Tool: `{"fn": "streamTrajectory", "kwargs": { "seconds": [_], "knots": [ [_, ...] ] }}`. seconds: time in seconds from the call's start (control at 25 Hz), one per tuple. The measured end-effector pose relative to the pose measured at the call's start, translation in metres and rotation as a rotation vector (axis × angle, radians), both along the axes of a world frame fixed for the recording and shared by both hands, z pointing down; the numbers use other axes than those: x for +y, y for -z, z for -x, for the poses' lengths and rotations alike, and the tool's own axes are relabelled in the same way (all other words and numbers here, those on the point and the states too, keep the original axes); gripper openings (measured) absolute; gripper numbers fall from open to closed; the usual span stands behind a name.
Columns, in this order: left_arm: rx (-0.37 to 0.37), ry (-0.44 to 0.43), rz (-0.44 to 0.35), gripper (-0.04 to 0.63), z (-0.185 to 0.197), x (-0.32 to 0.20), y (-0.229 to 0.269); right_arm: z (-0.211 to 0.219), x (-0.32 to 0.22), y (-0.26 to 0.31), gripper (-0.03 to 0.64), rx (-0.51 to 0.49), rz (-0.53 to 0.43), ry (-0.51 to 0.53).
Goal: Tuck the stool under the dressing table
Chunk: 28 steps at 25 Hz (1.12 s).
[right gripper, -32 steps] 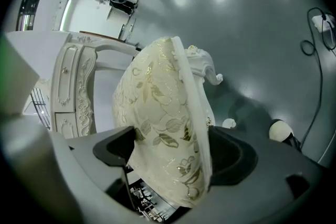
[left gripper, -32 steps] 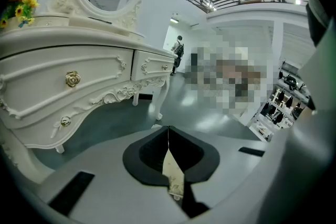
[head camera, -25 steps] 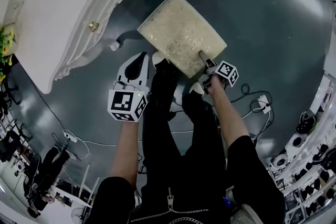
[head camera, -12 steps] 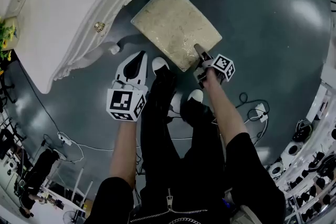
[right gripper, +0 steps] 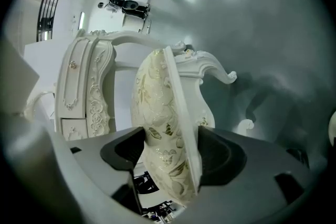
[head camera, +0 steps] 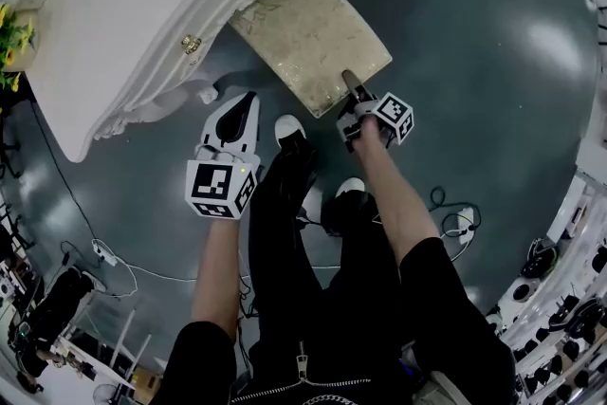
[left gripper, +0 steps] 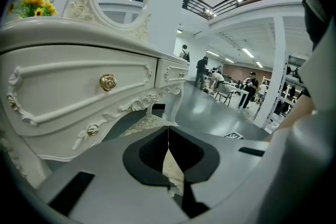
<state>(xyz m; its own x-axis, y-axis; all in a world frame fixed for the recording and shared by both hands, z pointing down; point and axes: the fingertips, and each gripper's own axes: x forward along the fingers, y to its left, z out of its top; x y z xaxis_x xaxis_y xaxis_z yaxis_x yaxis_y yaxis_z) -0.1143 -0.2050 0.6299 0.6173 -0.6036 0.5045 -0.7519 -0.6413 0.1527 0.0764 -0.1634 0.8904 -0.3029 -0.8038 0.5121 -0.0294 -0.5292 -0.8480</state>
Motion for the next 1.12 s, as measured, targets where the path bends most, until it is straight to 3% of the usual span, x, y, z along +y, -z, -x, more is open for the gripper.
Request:
{"fn": "streamTrajectory", "kwargs": {
  "seconds": [1.12],
  "knots": [
    [-0.001,0.148,-0.276,0.021,0.049,-0.030,-0.079,0.045,-0.143,0.002,0.247,-0.098,-0.427,0.012]
  ]
}}
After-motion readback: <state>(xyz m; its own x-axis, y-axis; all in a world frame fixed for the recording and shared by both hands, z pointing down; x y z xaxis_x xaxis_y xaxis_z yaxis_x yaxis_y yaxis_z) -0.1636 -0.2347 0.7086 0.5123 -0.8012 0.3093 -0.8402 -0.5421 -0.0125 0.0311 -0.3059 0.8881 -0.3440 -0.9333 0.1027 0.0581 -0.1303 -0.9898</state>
